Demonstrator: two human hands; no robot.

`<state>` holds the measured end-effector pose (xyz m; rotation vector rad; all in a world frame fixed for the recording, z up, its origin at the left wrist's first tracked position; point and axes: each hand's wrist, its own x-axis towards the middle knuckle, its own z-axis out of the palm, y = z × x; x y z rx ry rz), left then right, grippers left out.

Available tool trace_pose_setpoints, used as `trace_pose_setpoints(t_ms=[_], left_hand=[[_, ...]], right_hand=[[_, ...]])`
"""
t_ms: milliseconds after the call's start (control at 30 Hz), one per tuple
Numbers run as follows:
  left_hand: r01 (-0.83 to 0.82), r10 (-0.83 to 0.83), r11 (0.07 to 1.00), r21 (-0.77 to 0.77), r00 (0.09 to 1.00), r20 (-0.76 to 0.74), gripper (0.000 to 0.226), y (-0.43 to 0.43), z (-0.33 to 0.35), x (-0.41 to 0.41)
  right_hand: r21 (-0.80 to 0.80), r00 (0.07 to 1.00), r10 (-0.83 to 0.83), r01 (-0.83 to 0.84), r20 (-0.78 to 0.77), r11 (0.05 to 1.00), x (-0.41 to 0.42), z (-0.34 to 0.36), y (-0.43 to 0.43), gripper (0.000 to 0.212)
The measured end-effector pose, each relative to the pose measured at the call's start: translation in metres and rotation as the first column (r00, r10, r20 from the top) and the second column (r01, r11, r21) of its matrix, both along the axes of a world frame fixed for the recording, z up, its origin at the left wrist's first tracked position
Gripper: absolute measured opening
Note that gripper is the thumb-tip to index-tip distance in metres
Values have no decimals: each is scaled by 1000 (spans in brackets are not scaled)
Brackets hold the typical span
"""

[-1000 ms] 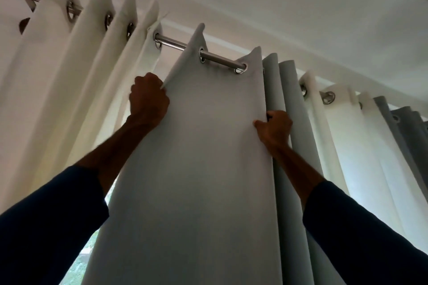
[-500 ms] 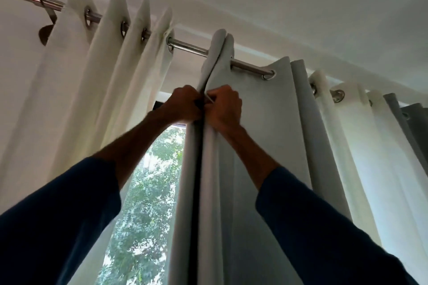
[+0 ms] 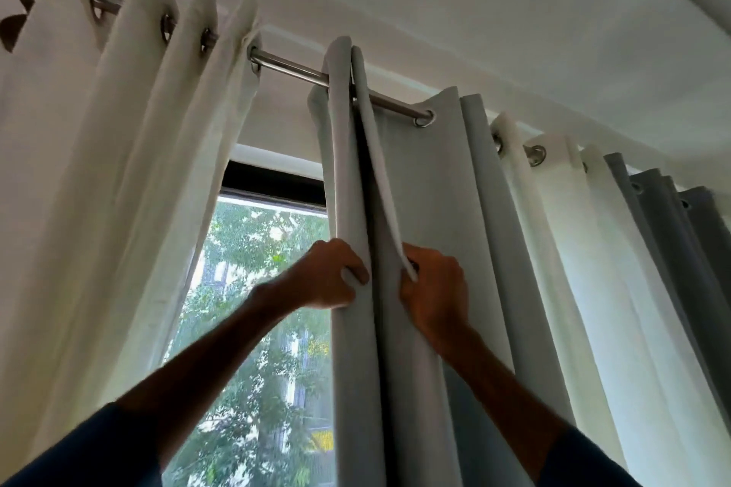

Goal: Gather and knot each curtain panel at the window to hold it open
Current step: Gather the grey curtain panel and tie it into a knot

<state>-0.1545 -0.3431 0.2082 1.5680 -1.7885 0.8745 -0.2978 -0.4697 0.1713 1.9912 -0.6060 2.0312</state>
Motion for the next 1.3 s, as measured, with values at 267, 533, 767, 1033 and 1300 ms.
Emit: trace_pose_setpoints(t_ms=[267, 533, 767, 1033, 1300], left_hand=[[150, -146, 989, 15, 977, -158, 33, -15, -31, -9], [47, -77, 991, -126, 966, -246, 37, -17, -51, -12], [-40, -59, 968, -249, 924, -378, 43, -39, -55, 13], [-125, 28, 923, -364, 965, -261, 38, -42, -76, 19], [-192, 109, 914, -357, 965, -239, 24, -37, -79, 15]], right_hand=[[-220, 997, -76, 66, -33, 973, 6, -65, -6, 29], [-295, 988, -63, 20, -139, 955, 27, -82, 14, 37], [-271, 955, 15, -99, -295, 957, 17, -92, 19, 27], [81, 966, -117, 101, 230, 992, -50, -34, -44, 54], [462, 990, 45, -102, 132, 881, -39, -8, -66, 51]])
